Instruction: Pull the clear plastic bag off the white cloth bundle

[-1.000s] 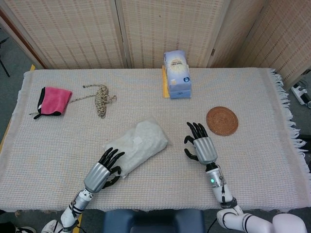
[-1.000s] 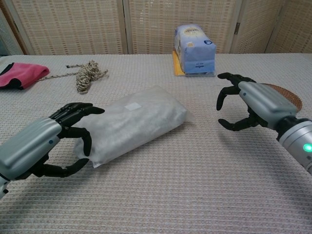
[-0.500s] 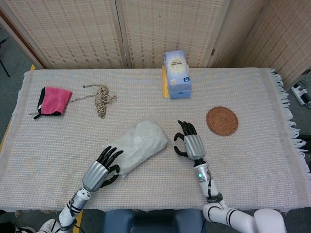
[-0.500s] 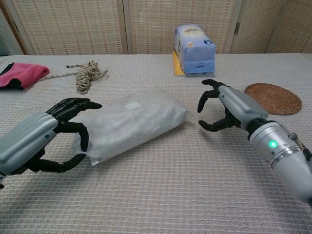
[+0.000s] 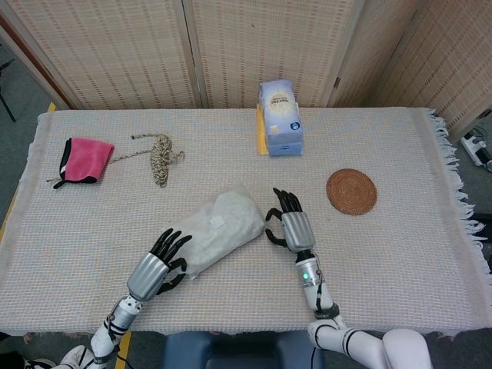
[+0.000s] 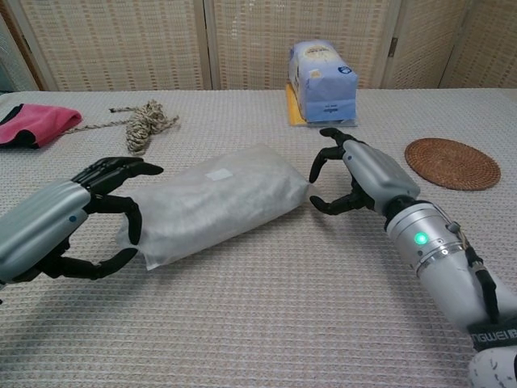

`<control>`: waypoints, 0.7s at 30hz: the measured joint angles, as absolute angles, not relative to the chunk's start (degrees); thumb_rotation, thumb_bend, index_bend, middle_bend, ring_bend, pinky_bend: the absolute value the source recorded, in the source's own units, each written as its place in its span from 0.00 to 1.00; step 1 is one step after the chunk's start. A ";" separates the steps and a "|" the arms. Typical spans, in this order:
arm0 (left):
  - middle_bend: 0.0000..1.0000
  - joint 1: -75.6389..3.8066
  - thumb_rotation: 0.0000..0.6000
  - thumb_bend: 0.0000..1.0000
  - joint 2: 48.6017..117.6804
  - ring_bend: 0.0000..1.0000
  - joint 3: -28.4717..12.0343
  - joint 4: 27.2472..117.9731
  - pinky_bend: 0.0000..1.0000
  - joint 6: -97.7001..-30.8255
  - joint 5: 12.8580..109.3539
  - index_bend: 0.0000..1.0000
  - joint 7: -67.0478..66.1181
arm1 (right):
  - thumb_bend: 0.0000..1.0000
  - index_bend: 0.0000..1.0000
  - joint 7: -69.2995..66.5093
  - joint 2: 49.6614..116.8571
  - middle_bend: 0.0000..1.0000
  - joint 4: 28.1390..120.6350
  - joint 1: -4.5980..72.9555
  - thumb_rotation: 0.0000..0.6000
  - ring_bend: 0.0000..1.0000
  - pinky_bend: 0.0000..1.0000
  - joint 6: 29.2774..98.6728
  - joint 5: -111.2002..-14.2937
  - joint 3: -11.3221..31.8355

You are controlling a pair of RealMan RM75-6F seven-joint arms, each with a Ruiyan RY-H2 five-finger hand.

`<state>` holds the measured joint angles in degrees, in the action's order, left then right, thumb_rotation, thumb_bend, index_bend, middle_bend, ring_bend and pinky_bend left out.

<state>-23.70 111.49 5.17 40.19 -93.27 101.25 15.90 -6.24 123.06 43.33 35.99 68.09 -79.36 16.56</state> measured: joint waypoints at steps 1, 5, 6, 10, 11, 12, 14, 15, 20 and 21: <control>0.15 -23.72 1.00 0.48 111.41 0.00 5.08 40.31 0.00 -93.30 101.19 0.76 15.97 | 0.27 0.48 -6.29 123.34 0.03 42.92 36.24 1.00 0.00 0.00 68.08 -79.23 16.68; 0.15 -23.81 1.00 0.48 111.13 0.00 4.88 40.60 0.00 -93.48 101.15 0.76 15.93 | 0.27 0.48 -6.14 124.15 0.03 41.67 36.89 1.00 0.00 0.00 67.97 -78.86 16.92; 0.15 -23.83 1.00 0.48 111.08 0.00 4.87 40.65 0.00 -93.50 101.17 0.76 15.91 | 0.27 0.48 -6.15 124.39 0.03 41.27 37.05 1.00 0.00 0.00 67.95 -78.77 16.97; 0.15 -23.87 1.00 0.48 110.83 0.00 4.84 40.98 0.00 -93.61 101.24 0.76 15.75 | 0.28 0.48 -6.55 125.25 0.03 39.77 37.71 1.00 0.00 0.00 67.88 -78.49 17.22; 0.15 -23.89 1.00 0.48 110.79 0.00 4.82 41.03 0.00 -93.62 101.25 0.76 15.73 | 0.28 0.49 -6.63 125.46 0.03 39.42 37.88 1.00 0.00 0.00 67.86 -78.43 17.28; 0.15 -23.91 1.00 0.48 110.75 0.00 4.80 41.09 0.00 -93.63 101.25 0.76 15.73 | 0.28 0.50 -6.69 125.67 0.03 39.04 38.05 1.00 0.00 0.00 67.86 -78.39 17.34; 0.15 -23.94 1.00 0.48 110.70 0.00 4.74 41.18 0.00 -93.61 101.22 0.76 15.79 | 0.29 0.52 -6.86 126.20 0.04 38.12 38.42 1.00 0.00 0.00 67.87 -78.27 17.45; 0.15 -23.94 1.00 0.48 110.68 0.00 4.72 41.20 0.00 -93.61 101.20 0.76 15.81 | 0.29 0.54 -6.96 126.41 0.05 37.76 38.56 1.00 0.00 0.00 67.88 -78.23 17.49; 0.15 -23.96 1.00 0.49 110.56 0.00 4.56 41.02 0.00 -93.55 101.05 0.76 16.02 | 0.39 0.60 -7.45 127.29 0.08 35.80 39.17 1.00 0.00 0.00 67.76 -77.89 17.66; 0.15 -23.97 1.00 0.49 110.54 0.00 4.54 40.99 0.00 -93.56 101.04 0.76 16.07 | 0.40 0.60 -7.64 127.38 0.08 35.54 39.29 1.00 0.00 0.00 67.64 -77.78 17.73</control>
<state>-23.97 110.54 4.54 40.99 -93.56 101.04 16.07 -7.64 127.38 35.54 39.29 67.64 -77.78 17.73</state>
